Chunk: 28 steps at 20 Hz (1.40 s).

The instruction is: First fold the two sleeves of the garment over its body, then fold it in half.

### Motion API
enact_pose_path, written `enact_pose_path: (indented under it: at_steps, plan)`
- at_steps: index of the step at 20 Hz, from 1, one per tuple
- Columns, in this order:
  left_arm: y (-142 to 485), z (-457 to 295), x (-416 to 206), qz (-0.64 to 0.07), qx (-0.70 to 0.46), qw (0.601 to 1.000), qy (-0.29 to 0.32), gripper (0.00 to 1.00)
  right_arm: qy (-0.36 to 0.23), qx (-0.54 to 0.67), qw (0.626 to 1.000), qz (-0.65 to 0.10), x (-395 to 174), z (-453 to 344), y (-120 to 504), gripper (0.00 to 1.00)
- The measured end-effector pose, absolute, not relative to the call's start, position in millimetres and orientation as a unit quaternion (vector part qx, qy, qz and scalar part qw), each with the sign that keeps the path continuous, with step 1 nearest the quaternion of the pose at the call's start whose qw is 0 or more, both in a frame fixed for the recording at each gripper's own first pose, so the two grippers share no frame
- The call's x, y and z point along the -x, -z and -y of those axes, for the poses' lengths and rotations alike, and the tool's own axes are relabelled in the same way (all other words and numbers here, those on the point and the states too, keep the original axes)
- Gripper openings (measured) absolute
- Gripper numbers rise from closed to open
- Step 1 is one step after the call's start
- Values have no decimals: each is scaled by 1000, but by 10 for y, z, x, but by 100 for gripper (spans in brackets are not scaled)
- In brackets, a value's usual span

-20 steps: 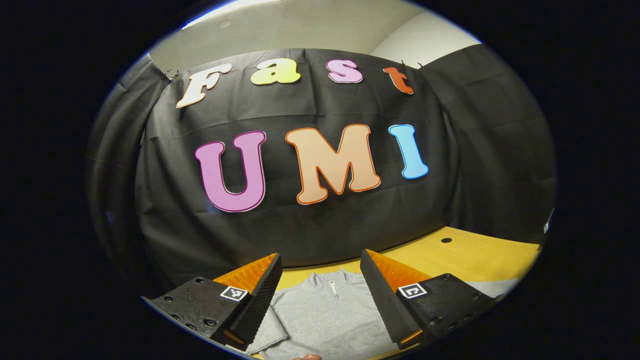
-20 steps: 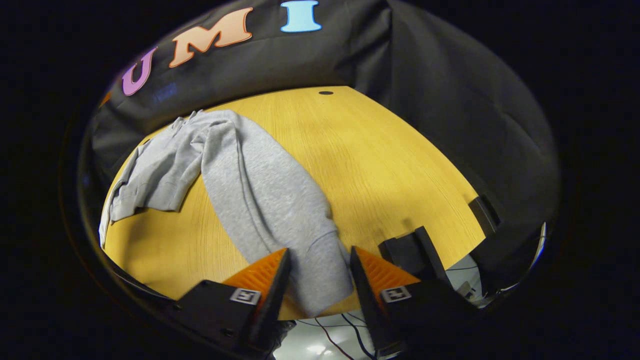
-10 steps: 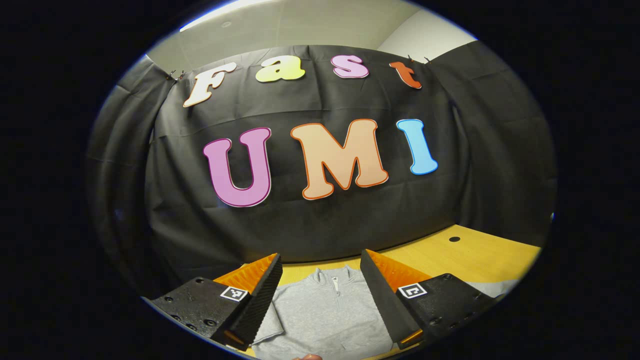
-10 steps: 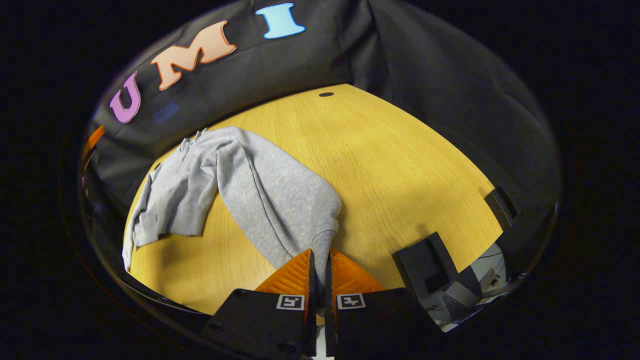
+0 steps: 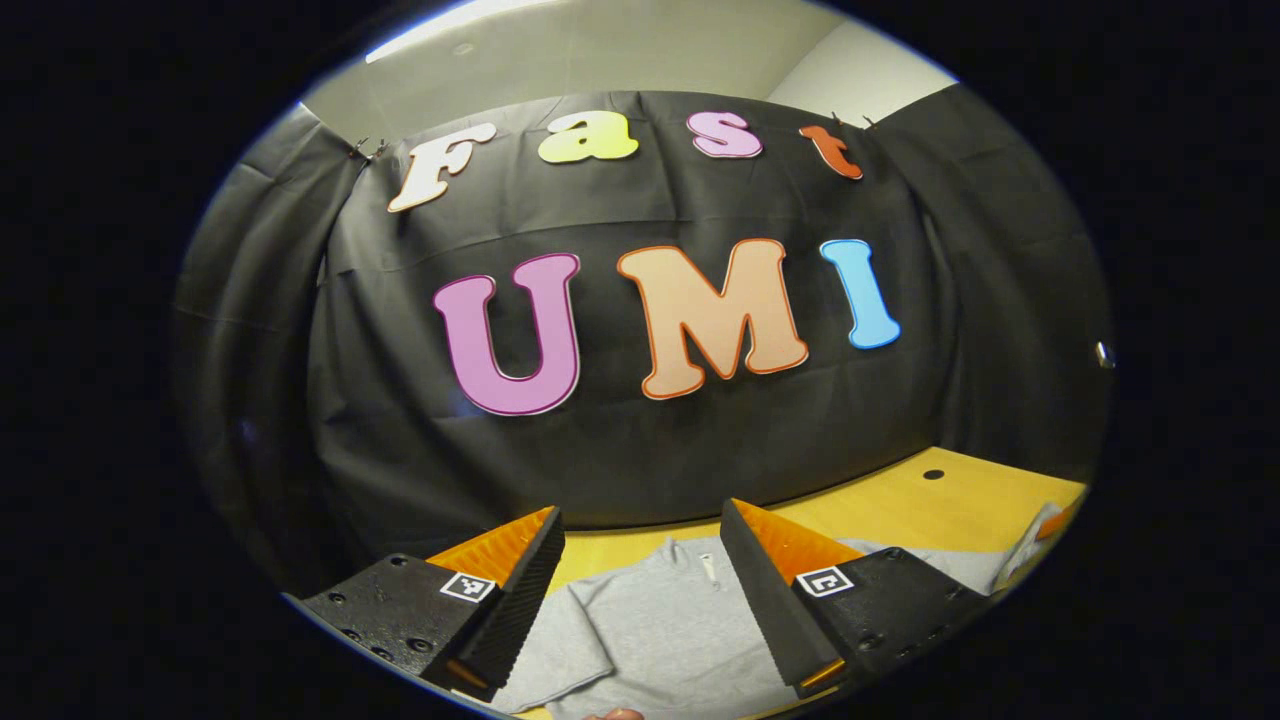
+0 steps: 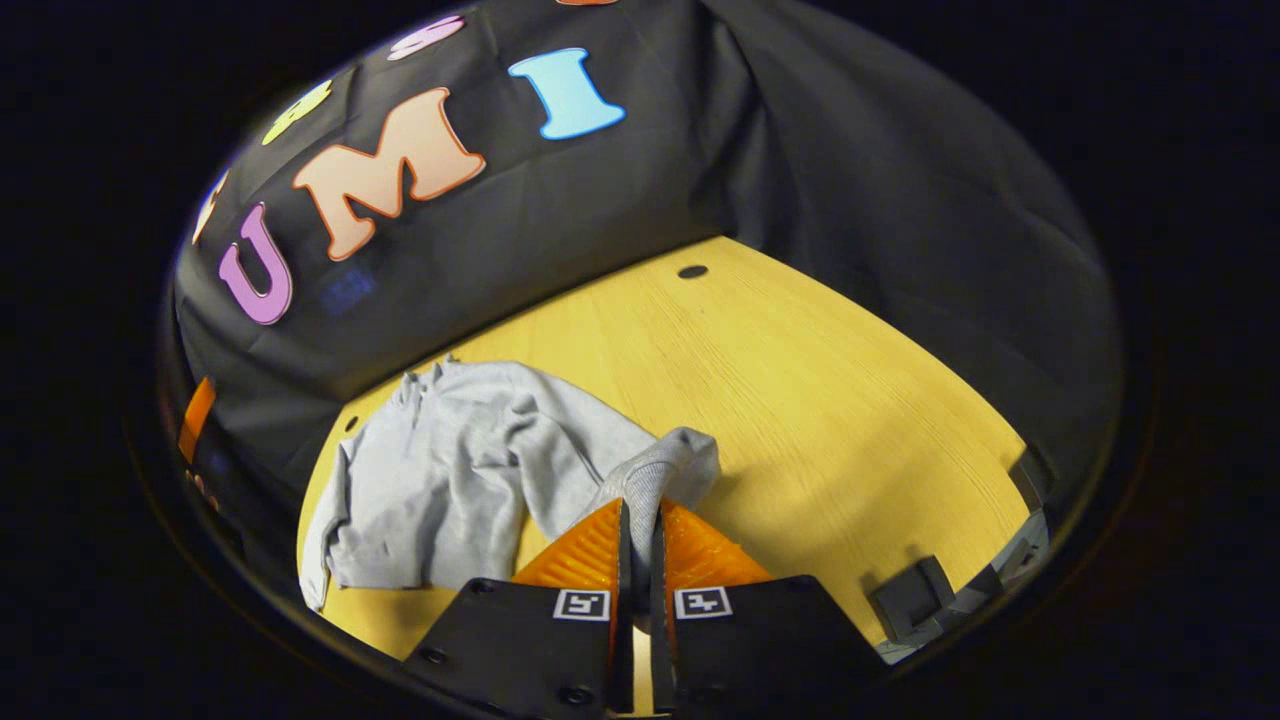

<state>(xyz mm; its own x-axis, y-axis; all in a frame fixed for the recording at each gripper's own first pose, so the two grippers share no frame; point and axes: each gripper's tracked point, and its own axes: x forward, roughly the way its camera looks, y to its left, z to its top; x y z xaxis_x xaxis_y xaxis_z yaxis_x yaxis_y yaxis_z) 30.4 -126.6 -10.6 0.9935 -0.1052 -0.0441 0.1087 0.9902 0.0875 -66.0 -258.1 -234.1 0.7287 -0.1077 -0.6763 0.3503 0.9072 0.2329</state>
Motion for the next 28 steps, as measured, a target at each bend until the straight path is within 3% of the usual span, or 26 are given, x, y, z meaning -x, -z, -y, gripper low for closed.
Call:
enact_pose_path:
  at_steps: [9, 10, 11, 13, 14, 16, 17, 20, 21, 22, 28]
  plan:
    - [128, 455, -240, -24, -54, 998, -17, 93, 76, -181, 929, -315, -231, 2029, 2016, 9]
    - [130, 364, -224, -25, -55, 998, -25, 97, 69, -181, 930, -313, -330, 1951, 1988, 9]
    - [129, 269, -215, -25, -56, 998, -34, 93, 60, -179, 932, -310, -431, 1859, 1952, 9]
    - [134, 125, -211, -27, -57, 997, -49, 97, 43, -172, 936, -305, -609, 1684, 1897, 9]
    - [137, 49, -202, -27, -57, 996, -55, 93, 31, -167, 938, -304, -699, 1582, 1868, 9]
    - [140, -96, -171, -28, -59, 996, -68, 97, 9, -156, 940, -304, -865, 1363, 1845, 9]
    - [154, -165, -153, -29, -60, 995, -74, 93, -2, -153, 941, -303, -939, 1243, 1819, 9]
    - [198, -323, -146, -37, -58, 994, -88, 93, -34, -149, 942, -299, -1106, 872, 1790, 9]
    - [205, -382, -129, -38, -59, 993, -92, 97, -42, -150, 941, -299, -1163, 748, 1801, 9]
    - [194, -434, -118, -38, -60, 993, -96, 93, -49, -152, 941, -299, -1216, 633, 1804, 9]
    - [233, -773, -14, -42, -65, 990, -121, 93, -91, -174, 932, -305, -1544, -144, 1874, 9]
